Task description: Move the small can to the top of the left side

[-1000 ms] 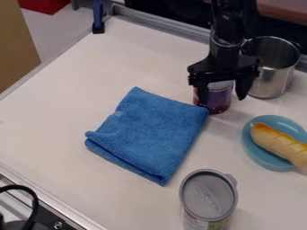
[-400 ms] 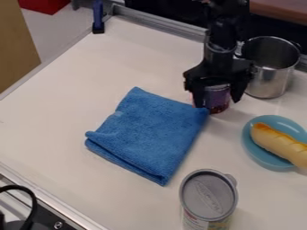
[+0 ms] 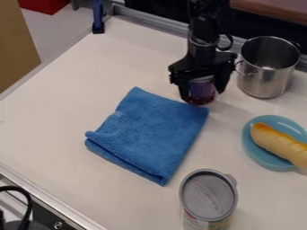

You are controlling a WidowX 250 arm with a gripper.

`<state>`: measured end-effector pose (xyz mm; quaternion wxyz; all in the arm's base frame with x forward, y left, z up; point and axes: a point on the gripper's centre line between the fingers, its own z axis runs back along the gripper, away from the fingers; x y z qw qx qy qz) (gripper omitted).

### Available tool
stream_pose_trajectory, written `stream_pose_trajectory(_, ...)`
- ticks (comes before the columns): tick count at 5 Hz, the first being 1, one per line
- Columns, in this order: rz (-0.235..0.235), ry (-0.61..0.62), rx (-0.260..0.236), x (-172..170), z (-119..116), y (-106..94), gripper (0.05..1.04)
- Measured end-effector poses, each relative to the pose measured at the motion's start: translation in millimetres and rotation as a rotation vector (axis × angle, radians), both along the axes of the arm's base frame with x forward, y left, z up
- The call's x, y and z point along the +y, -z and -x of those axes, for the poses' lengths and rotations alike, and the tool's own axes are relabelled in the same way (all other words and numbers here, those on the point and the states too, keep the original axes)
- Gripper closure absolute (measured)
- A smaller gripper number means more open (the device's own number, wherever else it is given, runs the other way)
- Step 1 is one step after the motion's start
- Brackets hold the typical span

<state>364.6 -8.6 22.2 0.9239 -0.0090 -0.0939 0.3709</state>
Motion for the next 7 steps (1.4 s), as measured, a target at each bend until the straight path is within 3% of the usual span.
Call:
stream_pose_trajectory(2,-0.029,0.09,-0.038,17,-12,-8.4,0.083)
stream_pose_trajectory(6,-0.108,0.053,-0.077,70,-20,-0.2,0.083)
stream_pose_trajectory(7,-0.15,0.03,-0.101,91,-26,-3.5,0.083)
